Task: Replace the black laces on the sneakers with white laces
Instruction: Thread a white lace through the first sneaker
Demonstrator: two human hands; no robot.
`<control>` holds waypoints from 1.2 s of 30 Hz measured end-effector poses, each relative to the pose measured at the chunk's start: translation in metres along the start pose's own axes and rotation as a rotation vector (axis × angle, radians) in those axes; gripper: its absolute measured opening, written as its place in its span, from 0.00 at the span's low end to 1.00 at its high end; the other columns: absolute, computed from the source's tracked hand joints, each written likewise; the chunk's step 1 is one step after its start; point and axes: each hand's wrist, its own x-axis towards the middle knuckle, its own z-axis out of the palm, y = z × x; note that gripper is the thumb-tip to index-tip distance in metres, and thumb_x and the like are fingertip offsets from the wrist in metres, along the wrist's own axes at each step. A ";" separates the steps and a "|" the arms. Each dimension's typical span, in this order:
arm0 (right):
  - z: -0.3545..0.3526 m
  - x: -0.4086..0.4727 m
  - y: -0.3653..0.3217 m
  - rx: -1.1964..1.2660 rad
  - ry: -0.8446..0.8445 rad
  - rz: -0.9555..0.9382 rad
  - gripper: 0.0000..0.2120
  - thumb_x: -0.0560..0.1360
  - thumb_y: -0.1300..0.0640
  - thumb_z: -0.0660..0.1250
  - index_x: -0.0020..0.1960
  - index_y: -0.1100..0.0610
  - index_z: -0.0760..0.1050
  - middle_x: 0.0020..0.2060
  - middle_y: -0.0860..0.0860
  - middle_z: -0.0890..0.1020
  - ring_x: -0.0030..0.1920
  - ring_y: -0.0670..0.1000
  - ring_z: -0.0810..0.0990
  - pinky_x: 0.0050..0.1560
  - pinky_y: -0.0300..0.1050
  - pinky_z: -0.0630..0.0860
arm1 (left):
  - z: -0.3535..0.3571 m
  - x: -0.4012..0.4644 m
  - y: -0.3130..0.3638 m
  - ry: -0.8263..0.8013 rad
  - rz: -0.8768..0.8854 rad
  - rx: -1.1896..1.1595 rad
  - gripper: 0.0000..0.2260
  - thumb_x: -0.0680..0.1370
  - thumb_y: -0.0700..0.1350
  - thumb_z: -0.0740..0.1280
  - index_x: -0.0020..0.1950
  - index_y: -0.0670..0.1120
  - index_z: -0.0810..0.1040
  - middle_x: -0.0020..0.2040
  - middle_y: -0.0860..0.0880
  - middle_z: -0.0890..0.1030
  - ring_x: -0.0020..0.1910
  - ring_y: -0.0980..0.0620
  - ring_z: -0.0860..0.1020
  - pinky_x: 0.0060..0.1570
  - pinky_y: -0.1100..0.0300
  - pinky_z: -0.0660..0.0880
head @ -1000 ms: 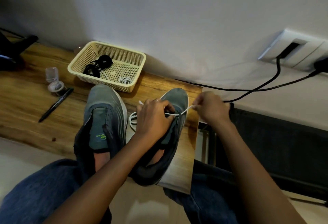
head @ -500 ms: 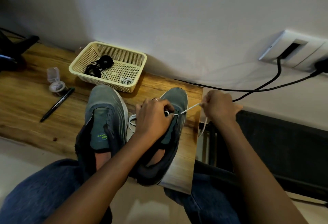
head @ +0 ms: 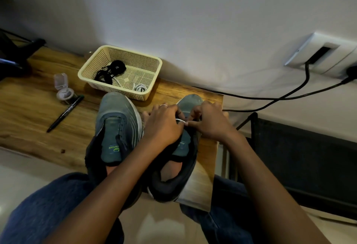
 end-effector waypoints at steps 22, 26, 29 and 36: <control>-0.035 0.003 0.030 -0.055 0.259 0.449 0.09 0.70 0.54 0.74 0.37 0.53 0.75 0.42 0.52 0.82 0.54 0.57 0.78 0.59 0.58 0.72 | -0.026 0.006 -0.036 -0.152 0.038 0.328 0.10 0.81 0.56 0.58 0.55 0.55 0.76 0.58 0.52 0.79 0.63 0.48 0.67 0.65 0.48 0.54; -0.032 0.001 0.025 -0.240 0.151 0.416 0.13 0.73 0.60 0.71 0.55 0.47 0.78 0.59 0.52 0.77 0.66 0.58 0.67 0.65 0.60 0.64 | -0.032 0.010 -0.038 -0.049 0.005 0.233 0.11 0.80 0.57 0.60 0.49 0.55 0.79 0.53 0.53 0.80 0.61 0.49 0.70 0.66 0.48 0.54; -0.027 -0.003 0.003 -0.016 0.059 0.019 0.26 0.74 0.62 0.69 0.70 0.51 0.70 0.67 0.52 0.71 0.67 0.50 0.65 0.66 0.36 0.60 | -0.029 0.016 -0.036 -0.009 0.018 -0.188 0.12 0.79 0.57 0.62 0.39 0.53 0.76 0.43 0.56 0.81 0.51 0.51 0.78 0.65 0.42 0.63; -0.016 0.001 -0.024 0.508 0.174 -0.119 0.07 0.73 0.64 0.69 0.49 0.55 0.80 0.35 0.48 0.79 0.35 0.42 0.75 0.37 0.38 0.73 | -0.035 0.018 -0.032 0.025 0.055 -0.434 0.13 0.75 0.58 0.67 0.41 0.48 0.80 0.32 0.52 0.78 0.35 0.48 0.77 0.42 0.51 0.73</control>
